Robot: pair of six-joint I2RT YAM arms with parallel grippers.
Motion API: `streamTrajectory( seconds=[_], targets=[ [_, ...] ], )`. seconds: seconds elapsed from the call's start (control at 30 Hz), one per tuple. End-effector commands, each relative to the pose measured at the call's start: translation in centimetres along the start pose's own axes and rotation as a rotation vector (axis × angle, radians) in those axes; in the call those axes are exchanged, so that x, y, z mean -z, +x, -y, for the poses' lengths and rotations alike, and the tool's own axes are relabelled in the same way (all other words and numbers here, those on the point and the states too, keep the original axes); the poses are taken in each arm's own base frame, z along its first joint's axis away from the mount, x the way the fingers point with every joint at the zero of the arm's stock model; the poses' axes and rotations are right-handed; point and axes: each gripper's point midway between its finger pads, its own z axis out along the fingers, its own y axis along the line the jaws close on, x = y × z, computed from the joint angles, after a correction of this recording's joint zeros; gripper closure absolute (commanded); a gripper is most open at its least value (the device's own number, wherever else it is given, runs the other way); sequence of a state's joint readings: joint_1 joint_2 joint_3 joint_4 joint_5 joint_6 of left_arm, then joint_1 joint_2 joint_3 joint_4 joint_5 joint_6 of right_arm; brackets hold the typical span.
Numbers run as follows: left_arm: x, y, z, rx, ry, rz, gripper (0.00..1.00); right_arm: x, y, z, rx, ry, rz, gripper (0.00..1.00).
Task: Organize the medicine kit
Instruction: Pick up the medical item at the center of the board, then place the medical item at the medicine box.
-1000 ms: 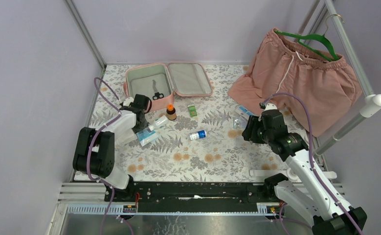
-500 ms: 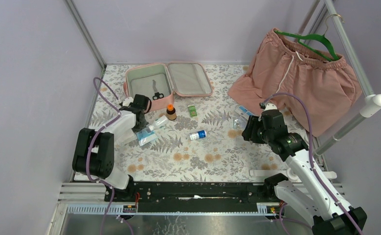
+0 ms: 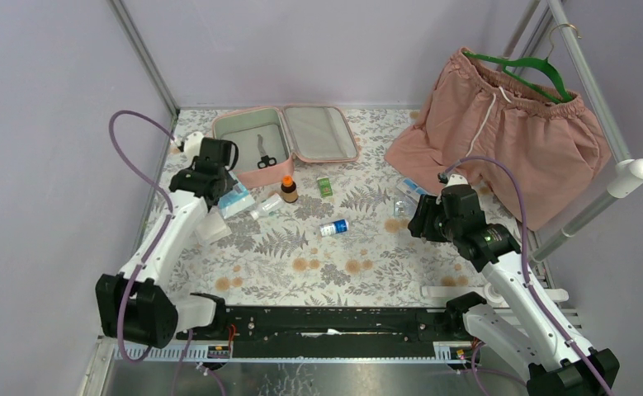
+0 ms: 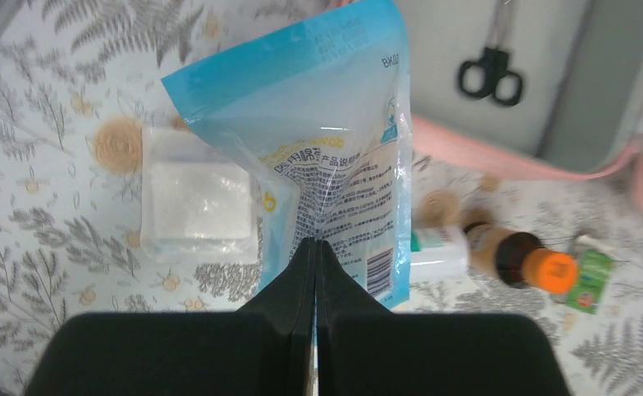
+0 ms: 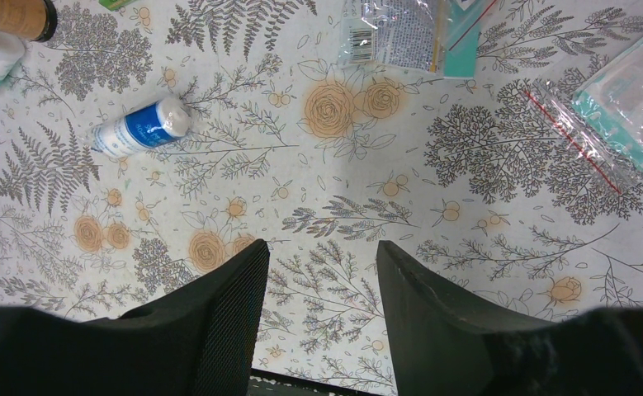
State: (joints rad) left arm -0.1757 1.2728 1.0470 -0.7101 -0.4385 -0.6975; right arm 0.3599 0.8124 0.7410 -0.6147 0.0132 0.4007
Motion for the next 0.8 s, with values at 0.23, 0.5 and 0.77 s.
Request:
streamTrajectory(
  seconds=[0.23,0.5,0.77],
  targets=[
    [1.0,-9.3,8.3,-0.312,0.259,0.169,1.00,0.0,-0.6,-0.5,0.006,-0.026,0.023,0.41],
    [-4.2,-12.7,14.0,-0.460,0.348,0.169,1.00,-0.1,-0.5,-0.5,0.009,-0.024,0.016,0.41],
    [-11.1,-12.4,17.1,-0.413,0.373,0.078,1.00,-0.3,-0.5,-0.3,0.012,-0.010,0.012,0.41]
  ],
)
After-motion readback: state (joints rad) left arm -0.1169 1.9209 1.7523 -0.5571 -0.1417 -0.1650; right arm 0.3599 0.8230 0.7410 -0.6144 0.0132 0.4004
